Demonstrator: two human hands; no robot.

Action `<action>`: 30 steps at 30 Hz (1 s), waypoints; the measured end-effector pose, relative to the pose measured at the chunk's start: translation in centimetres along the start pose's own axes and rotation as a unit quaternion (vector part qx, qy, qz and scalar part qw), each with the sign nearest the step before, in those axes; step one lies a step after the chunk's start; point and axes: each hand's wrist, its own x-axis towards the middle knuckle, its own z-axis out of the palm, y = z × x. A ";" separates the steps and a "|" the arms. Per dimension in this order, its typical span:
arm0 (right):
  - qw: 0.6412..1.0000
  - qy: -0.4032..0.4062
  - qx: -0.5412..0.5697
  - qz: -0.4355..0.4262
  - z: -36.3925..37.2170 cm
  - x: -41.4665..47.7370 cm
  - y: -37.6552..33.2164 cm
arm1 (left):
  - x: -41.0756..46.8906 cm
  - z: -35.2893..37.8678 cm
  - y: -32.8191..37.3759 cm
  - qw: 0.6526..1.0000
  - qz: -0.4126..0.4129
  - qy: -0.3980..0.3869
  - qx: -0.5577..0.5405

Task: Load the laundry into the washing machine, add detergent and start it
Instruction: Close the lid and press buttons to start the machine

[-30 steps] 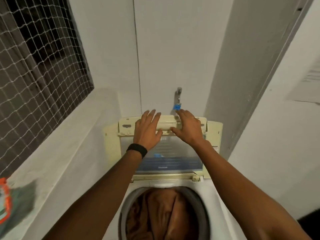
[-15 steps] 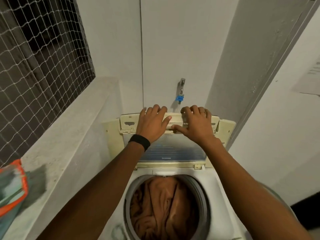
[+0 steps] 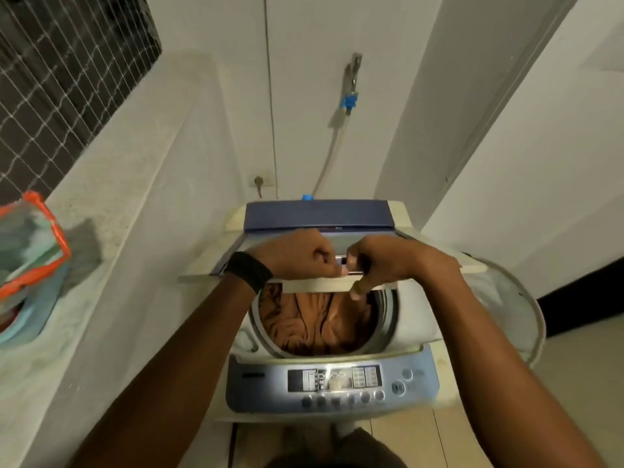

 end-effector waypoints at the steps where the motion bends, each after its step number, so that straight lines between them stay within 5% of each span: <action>1: 0.999 -0.021 0.026 -0.002 1.5 -0.2 0.2 | -0.3 1.6 -0.4 1.000 -0.012 -0.026 0.006; 5: 0.992 -0.076 0.103 -0.011 7.6 -0.6 1.3 | -1.1 7.9 -2.7 0.994 -0.034 -0.106 -0.003; 10: 0.992 -0.080 0.094 0.038 14.3 1.2 2.5 | -1.7 13.1 -4.2 0.992 -0.057 -0.114 0.027; 20: 0.994 0.028 0.086 0.055 20.8 2.2 3.2 | -3.2 19.3 -6.4 0.994 -0.097 0.005 0.041; 30: 0.967 0.255 0.014 0.020 28.0 -3.9 4.9 | -7.8 25.2 -5.9 0.979 -0.078 0.180 0.061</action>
